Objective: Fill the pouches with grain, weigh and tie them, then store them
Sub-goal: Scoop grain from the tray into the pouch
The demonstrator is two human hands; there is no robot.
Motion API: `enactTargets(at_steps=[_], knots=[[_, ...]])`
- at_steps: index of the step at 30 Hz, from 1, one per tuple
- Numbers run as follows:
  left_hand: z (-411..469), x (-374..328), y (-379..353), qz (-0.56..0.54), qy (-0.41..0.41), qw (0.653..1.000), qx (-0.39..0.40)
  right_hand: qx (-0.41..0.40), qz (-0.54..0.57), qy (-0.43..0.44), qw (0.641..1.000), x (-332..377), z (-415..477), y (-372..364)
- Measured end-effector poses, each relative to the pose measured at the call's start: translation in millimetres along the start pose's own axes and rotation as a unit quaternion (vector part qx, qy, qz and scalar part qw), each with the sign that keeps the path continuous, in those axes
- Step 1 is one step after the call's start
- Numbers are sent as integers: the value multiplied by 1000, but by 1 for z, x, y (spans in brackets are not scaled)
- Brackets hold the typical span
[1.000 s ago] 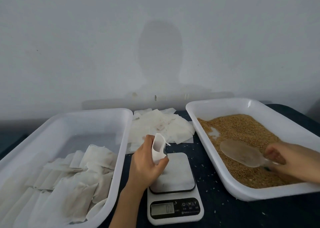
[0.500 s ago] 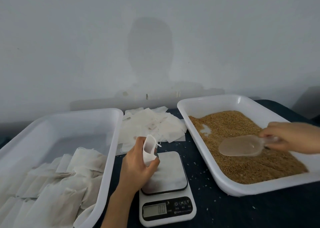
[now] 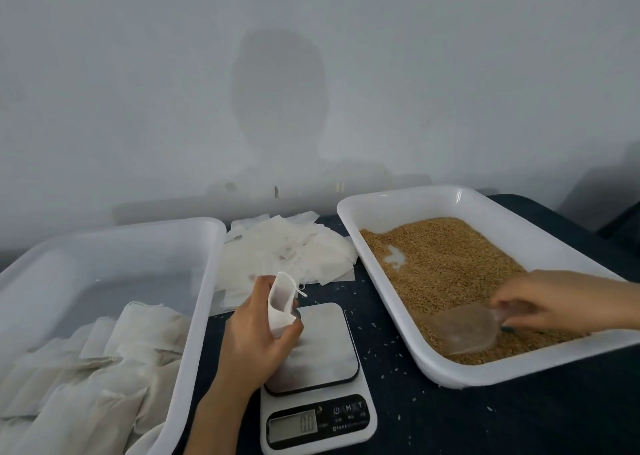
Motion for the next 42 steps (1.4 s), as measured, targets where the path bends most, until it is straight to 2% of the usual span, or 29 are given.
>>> enactTargets(at_steps=[4,10,13,18,22,28,34,42], knots=[[-1,-2,0,-1,1,1000,6,12,66,25,997,5,1,-13],[0,-5,-2,-4,12,1000,15,22,172,19,985,1,2,-21],[0,-6,0,-12,22,1000,13,-3,236,11,972,-10,4,-23],[4,-9,-1,-10,35,999,19,-66,275,-1,959,-28,0,-23],[9,-16,-8,-18,27,999,41,-80,319,-13,944,-28,-9,-18],[9,-19,-17,-35,37,994,94,-83,331,-14,940,-9,-15,17],[5,-15,-20,-21,63,990,126,-75,300,86,947,65,-13,81],[3,-16,-18,25,61,987,147,-23,147,157,976,138,10,113]])
Point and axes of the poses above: each hand's wrist, its own z-axis towards the middle knuckle, its own y-axis out of the back of the hand, x = y × z, the point moved 5 cm from there along z, towards the middle knuckle, and after that the axes turned 5 degrees about -y, right-handed, at the moved point
